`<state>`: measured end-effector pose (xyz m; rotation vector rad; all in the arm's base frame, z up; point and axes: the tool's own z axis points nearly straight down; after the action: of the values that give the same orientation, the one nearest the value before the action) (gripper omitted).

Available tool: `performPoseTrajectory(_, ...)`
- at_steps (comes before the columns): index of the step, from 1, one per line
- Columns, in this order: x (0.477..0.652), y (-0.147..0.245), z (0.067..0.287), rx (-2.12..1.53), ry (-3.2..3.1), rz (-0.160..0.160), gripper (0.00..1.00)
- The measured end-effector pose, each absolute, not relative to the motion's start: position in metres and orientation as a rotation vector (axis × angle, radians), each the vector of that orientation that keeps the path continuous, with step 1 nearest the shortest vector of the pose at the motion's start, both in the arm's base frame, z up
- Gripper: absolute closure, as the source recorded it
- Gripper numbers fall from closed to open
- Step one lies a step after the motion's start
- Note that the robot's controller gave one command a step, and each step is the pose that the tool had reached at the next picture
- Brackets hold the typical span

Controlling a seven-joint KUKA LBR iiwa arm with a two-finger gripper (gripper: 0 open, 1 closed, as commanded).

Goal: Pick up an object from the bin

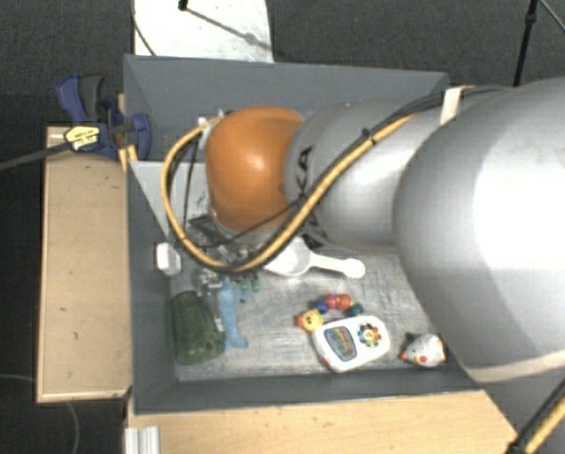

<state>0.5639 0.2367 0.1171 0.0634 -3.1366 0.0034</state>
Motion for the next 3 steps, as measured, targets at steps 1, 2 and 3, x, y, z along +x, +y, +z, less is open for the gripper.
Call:
performPoseTrajectory(1,0.561,0.246,0.132,0.067,-3.139,0.0,1.0)
performPoseTrajectory(2,0.558,0.219,0.168,0.266,-3.13,-0.001,1.0)
performPoseTrajectory(3,0.556,0.213,0.176,0.115,-3.143,-0.003,0.0)
